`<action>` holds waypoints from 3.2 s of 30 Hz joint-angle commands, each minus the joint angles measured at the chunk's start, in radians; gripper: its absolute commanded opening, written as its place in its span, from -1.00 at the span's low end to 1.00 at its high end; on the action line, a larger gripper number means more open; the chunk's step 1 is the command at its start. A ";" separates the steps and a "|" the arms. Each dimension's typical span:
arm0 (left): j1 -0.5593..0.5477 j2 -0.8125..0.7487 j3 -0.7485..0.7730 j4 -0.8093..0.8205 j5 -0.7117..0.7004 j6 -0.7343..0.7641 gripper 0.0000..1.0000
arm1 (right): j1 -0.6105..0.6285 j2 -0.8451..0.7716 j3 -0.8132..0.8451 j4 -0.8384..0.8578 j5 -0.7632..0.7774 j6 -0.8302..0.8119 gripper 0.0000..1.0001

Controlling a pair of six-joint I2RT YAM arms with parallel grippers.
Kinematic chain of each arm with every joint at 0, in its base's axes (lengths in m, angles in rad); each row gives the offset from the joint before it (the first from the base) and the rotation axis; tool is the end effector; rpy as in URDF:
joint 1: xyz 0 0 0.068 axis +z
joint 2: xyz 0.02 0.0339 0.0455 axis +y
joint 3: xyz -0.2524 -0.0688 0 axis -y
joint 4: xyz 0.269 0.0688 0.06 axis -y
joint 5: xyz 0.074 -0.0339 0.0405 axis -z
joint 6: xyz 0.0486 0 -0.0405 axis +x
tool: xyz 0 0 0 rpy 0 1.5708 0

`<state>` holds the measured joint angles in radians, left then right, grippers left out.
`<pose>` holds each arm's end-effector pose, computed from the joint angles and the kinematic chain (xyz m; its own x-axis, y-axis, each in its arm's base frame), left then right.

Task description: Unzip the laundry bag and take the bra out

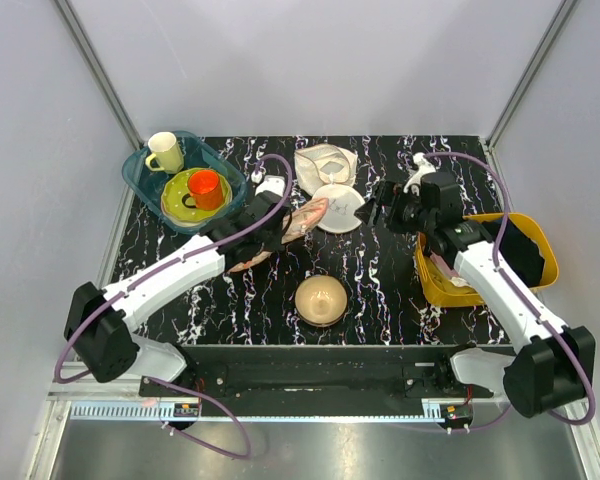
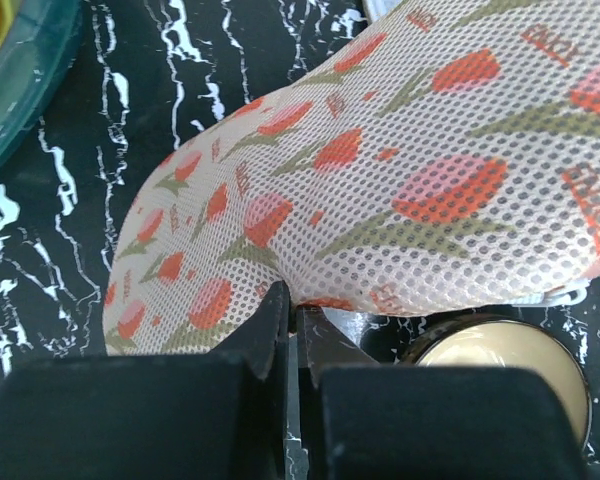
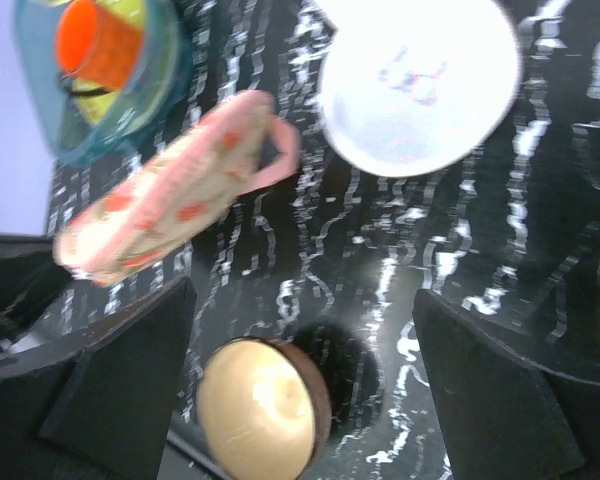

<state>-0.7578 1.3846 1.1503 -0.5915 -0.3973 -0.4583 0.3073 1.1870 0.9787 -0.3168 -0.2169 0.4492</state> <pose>0.2522 -0.2128 0.2701 -0.6749 0.0770 -0.7338 0.1613 0.9859 -0.0449 0.2887 0.1026 0.2897 -0.6358 0.2432 -0.7326 -0.2185 0.8536 0.4729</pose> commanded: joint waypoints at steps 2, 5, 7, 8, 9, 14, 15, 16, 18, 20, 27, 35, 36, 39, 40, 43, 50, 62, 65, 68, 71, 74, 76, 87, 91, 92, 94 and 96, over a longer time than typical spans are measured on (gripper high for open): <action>0.008 0.014 0.011 0.070 0.098 -0.013 -1.00 | 0.030 0.089 0.066 0.108 -0.367 0.012 0.99; 0.009 0.028 0.028 0.081 0.132 0.000 -1.00 | 0.084 0.076 0.032 0.146 -0.337 0.028 0.96; 0.014 0.033 0.040 0.085 0.159 0.004 -1.00 | 0.104 0.048 0.014 0.157 -0.322 0.039 0.86; 0.014 0.040 0.046 0.084 0.167 0.003 -1.00 | 0.108 0.040 0.009 0.157 -0.312 0.043 0.69; 0.015 0.042 0.051 0.084 0.173 0.003 -1.00 | 0.116 0.024 -0.003 0.156 -0.296 0.057 0.64; 0.015 0.068 0.075 0.088 0.193 0.000 -1.00 | 0.205 -0.006 -0.035 0.142 -0.136 0.089 0.25; 0.015 0.076 0.078 0.082 0.193 0.000 -1.00 | 0.217 -0.004 -0.038 0.133 -0.112 0.094 0.12; 0.015 0.076 0.080 0.079 0.193 0.000 -1.00 | 0.226 -0.003 -0.044 0.136 -0.076 0.097 0.04; 0.015 0.077 0.080 0.081 0.196 -0.002 -1.00 | 0.257 -0.004 -0.067 0.157 -0.041 0.106 -0.12; 0.014 0.073 0.078 0.081 0.199 -0.003 -1.00 | 0.288 0.003 -0.071 0.157 0.016 0.103 -0.18; 0.015 0.076 0.080 0.084 0.219 0.000 -1.00 | 0.349 0.098 -0.051 0.180 0.067 0.080 -0.05; 0.015 0.076 0.071 0.088 0.232 0.001 -1.00 | 0.378 0.190 -0.006 0.220 0.122 0.080 -0.01; 0.015 0.074 0.068 0.093 0.235 0.001 -1.00 | 0.378 0.197 0.001 0.228 0.125 0.080 0.00; 0.015 0.073 0.057 0.102 0.245 0.003 -1.00 | 0.378 0.206 0.008 0.258 0.116 0.091 -0.03; 0.015 0.071 0.055 0.104 0.245 0.003 -1.00 | 0.380 0.204 0.006 0.266 0.116 0.095 -0.03; 0.015 0.071 0.046 0.107 0.250 0.003 -1.00 | 0.378 0.191 0.005 0.278 0.120 0.103 -0.10; 0.015 0.050 0.011 0.131 0.270 0.004 -1.00 | 0.378 0.155 -0.035 0.301 0.145 0.117 -0.56; 0.015 0.031 -0.044 0.143 0.270 0.009 -1.00 | 0.380 0.043 -0.107 0.248 0.212 0.108 -1.00; 0.017 0.014 -0.061 0.154 0.275 0.010 -1.00 | 0.378 0.022 -0.133 0.237 0.246 0.109 -1.00; 0.017 0.014 -0.064 0.147 0.278 0.020 -1.00 | 0.378 -0.009 -0.159 0.220 0.303 0.100 -1.00; 0.017 0.013 -0.064 0.139 0.279 0.026 -1.00 | 0.356 -0.033 -0.164 0.185 0.347 0.074 -1.00; 0.017 0.010 -0.064 0.136 0.276 0.027 -1.00 | 0.322 -0.049 -0.182 0.180 0.340 0.059 -1.00; 0.017 0.004 -0.070 0.131 0.268 0.027 -1.00 | 0.279 -0.056 -0.193 0.182 0.307 0.060 -1.00; 0.017 -0.052 -0.109 0.134 0.301 0.027 -1.00 | 0.260 -0.053 -0.203 0.222 0.136 0.062 -0.91; 0.017 -0.042 -0.098 0.137 0.307 0.027 -1.00 | 0.298 -0.015 -0.221 0.388 -0.035 0.095 0.06; 0.017 -0.039 -0.095 0.137 0.307 0.027 -1.00 | 0.324 -0.012 -0.227 0.412 -0.051 0.095 0.18; 0.017 -0.032 -0.090 0.137 0.310 0.026 -1.00 | 0.332 0.008 -0.248 0.488 -0.084 0.123 0.33; 0.015 -0.029 -0.089 0.136 0.314 0.024 -1.00 | 0.332 0.026 -0.252 0.521 -0.122 0.138 0.33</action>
<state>-0.7448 1.3735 1.0378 -0.5049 -0.1074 -0.4404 0.6235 1.1835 0.7429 0.0261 -0.2058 0.5503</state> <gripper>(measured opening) 0.012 0.660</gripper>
